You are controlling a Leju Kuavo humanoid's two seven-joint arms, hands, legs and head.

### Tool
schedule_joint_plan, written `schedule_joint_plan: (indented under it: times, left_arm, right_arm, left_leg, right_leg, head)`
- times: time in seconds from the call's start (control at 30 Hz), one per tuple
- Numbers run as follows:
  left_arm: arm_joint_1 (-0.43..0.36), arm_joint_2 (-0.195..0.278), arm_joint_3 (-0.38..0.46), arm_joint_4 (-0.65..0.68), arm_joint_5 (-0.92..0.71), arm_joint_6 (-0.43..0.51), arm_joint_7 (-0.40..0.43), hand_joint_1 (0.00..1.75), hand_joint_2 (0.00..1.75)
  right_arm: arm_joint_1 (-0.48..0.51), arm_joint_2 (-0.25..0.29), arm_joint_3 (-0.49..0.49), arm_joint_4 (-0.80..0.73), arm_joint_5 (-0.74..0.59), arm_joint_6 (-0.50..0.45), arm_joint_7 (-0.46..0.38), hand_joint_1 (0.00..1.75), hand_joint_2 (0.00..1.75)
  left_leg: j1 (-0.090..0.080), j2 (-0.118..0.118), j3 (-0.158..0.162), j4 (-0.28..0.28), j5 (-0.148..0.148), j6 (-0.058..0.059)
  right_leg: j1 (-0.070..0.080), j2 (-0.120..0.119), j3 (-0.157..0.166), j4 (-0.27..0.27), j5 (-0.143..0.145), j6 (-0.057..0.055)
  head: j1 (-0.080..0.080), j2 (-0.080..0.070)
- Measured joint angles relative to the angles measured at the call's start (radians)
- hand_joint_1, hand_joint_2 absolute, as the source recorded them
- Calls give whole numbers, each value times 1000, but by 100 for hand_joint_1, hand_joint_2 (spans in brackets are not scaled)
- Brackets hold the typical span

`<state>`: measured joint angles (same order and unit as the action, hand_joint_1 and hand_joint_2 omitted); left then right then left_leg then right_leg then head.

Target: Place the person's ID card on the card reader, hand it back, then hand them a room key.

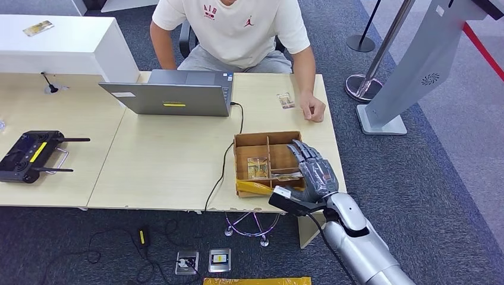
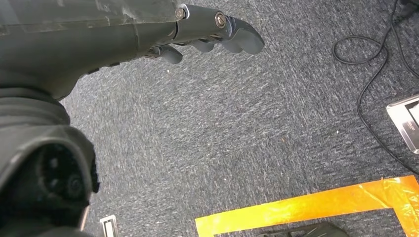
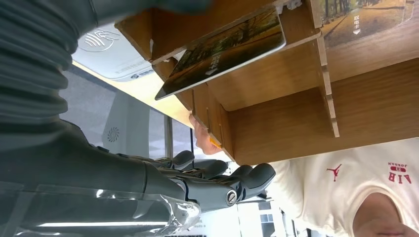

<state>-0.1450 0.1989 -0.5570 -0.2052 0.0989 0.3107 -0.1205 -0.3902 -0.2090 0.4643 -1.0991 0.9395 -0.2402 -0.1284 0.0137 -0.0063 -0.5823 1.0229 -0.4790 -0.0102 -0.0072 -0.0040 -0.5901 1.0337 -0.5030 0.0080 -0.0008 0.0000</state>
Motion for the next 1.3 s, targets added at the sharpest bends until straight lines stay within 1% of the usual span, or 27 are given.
schedule_joint_plan:
  times: [0.37,1.07,1.3]
  left_arm:
    - [-1,0,0,0,-5,6,0,0,0]
    - [-13,-1,0,0,-21,11,0,0,0]
    - [-15,-1,0,0,-23,11,0,0,0]
  right_arm:
    - [-11,1,-1,23,-55,-4,-12,175,175]
    - [-30,1,-1,79,-54,-57,-1,175,175]
    - [-51,1,-12,92,-59,-95,-1,175,175]
  left_leg:
    - [0,0,0,0,0,0]
    - [0,0,0,0,0,0]
    - [0,0,0,0,0,0]
  right_leg:
    - [0,0,0,0,0,0]
    - [0,0,0,0,0,0]
    - [0,1,0,0,0,0]
  head:
    - [0,0]
    - [0,0]
    - [0,0]
